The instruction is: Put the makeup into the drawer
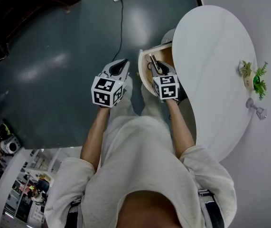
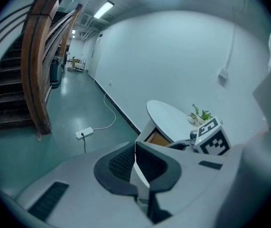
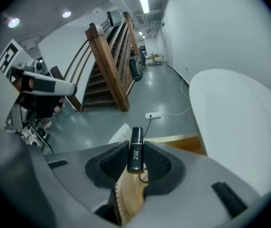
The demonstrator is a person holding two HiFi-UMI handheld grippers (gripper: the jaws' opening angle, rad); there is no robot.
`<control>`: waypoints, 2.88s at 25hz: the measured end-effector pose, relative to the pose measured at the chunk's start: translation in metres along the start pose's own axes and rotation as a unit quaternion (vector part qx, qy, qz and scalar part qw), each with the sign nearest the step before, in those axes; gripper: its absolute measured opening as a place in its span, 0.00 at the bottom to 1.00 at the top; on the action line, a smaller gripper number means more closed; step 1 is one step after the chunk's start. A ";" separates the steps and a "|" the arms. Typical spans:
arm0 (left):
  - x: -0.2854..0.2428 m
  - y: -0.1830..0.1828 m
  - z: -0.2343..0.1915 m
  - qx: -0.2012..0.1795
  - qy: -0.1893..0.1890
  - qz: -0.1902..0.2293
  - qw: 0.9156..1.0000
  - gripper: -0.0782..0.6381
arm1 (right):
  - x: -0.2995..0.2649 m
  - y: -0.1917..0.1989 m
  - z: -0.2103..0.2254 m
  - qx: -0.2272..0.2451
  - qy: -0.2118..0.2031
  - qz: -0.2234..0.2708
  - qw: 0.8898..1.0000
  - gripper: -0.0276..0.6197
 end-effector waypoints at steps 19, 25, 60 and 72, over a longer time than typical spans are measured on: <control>-0.002 0.039 -0.020 0.020 -0.004 -0.038 0.999 0.13 | -0.119 0.077 0.040 -0.053 0.019 -0.159 0.986 0.19; 0.001 0.047 -0.028 0.030 -0.011 -0.044 0.999 0.13 | -0.131 0.080 0.042 -0.059 0.041 -0.183 0.980 0.19; 0.002 0.026 -0.007 0.010 -0.005 -0.014 1.000 0.13 | -0.023 0.023 0.005 -0.020 0.016 0.016 1.000 0.18; 0.023 -0.032 0.006 -0.025 -0.013 0.034 0.999 0.13 | 0.069 -0.038 0.022 -0.033 0.052 0.116 0.991 0.04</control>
Point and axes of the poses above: the fingertips, and each gripper's own axes: x backward along the fingers, z to its right, y out of its underside, the point moved 8 cm from there along x, backward along the fingers, and after that the axes turned 4 degrees about -x, right-handed, at the moved point
